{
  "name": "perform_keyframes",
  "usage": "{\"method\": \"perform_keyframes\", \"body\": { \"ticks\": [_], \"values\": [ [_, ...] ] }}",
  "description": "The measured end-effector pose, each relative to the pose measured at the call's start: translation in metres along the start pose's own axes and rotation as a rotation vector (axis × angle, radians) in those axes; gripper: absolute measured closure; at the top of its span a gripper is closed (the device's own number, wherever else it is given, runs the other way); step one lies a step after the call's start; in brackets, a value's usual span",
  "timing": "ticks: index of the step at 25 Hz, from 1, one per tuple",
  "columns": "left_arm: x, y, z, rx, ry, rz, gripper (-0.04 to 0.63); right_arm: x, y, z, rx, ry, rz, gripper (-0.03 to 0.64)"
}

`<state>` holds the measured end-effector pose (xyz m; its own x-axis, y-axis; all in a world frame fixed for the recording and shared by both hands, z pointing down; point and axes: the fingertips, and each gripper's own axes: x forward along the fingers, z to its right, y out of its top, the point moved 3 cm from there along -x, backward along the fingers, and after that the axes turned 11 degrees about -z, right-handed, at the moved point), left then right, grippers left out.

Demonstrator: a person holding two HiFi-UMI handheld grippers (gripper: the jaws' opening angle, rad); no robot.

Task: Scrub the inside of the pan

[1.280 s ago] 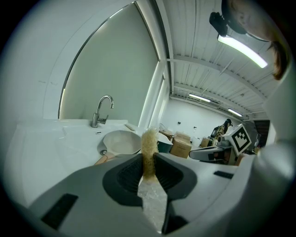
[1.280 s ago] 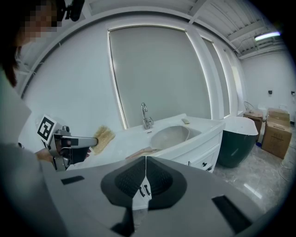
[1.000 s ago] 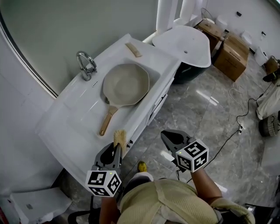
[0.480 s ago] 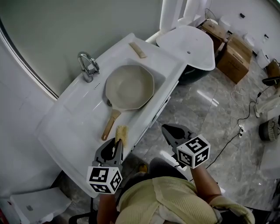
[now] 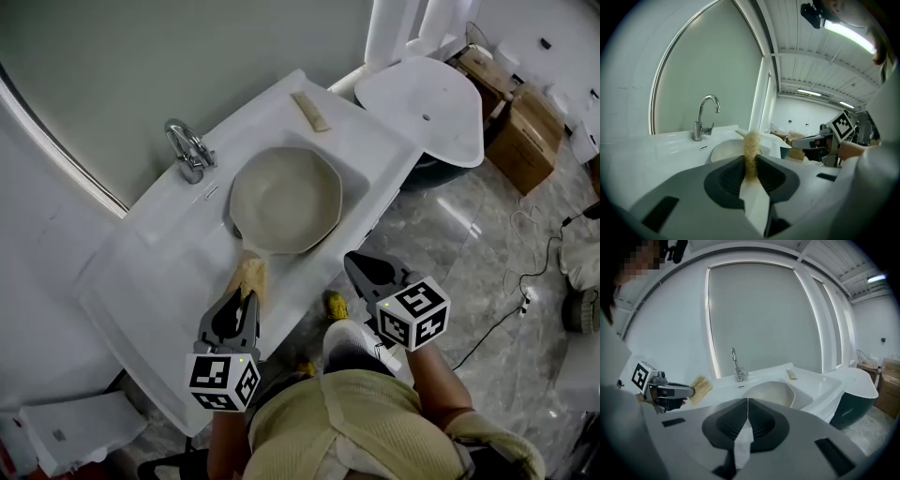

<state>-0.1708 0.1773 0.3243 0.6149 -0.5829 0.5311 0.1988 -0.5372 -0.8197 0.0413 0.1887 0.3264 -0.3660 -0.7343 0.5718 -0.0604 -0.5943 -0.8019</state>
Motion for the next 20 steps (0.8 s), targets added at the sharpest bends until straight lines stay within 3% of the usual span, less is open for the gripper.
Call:
{"method": "perform_keyframes", "body": {
  "ticks": [20],
  "values": [
    [0.117,0.052,-0.016,-0.120,0.151,-0.056,0.476,0.071,0.064,0.106,-0.057,0.173,-0.049,0.589]
  ]
}}
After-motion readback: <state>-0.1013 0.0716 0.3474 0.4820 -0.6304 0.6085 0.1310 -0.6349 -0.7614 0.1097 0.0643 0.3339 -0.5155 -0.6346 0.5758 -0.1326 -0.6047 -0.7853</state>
